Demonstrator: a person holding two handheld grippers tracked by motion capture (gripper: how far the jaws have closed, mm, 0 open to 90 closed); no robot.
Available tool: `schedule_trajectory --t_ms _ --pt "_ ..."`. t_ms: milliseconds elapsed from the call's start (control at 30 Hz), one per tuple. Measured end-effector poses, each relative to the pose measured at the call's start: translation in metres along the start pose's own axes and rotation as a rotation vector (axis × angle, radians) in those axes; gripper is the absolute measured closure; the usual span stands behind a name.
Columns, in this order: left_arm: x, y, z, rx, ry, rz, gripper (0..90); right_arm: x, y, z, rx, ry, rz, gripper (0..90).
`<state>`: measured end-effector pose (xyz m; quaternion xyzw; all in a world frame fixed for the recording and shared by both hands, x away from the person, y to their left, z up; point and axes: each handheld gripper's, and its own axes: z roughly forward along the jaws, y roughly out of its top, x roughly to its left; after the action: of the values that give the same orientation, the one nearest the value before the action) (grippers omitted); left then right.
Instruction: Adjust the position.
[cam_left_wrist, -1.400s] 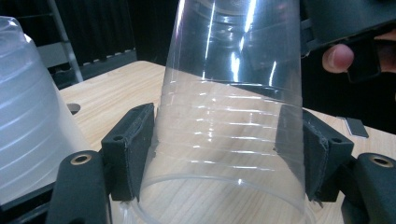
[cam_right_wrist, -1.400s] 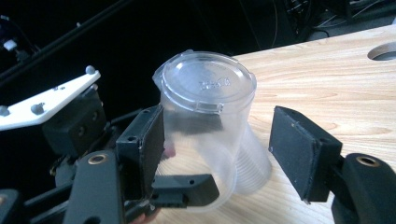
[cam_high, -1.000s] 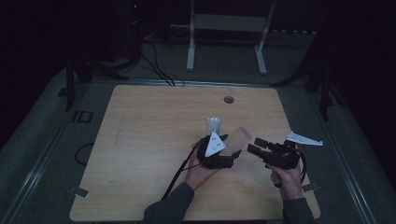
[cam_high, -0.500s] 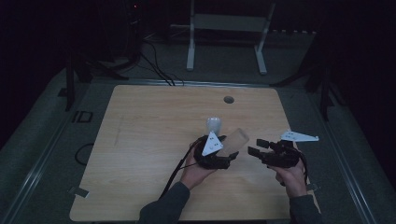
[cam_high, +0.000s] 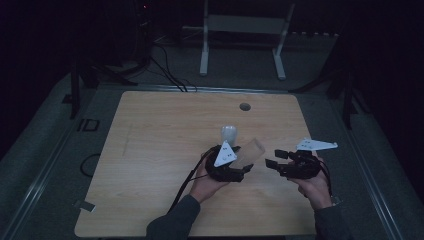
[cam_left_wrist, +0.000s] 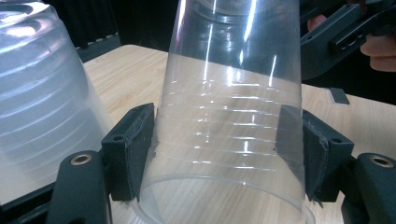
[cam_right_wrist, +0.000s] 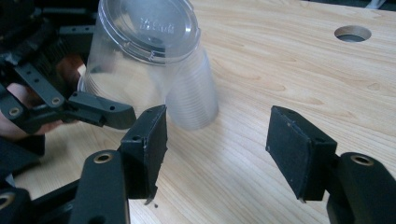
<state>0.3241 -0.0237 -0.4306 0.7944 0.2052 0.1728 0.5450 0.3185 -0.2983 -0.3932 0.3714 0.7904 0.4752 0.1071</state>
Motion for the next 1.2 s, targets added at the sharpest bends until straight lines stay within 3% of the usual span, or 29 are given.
schedule_trajectory --t_ms 1200 --pt "0.003 -0.002 -0.007 0.057 -0.042 0.031 29.4 0.019 0.014 0.015 0.261 -0.014 -0.300 38.0"
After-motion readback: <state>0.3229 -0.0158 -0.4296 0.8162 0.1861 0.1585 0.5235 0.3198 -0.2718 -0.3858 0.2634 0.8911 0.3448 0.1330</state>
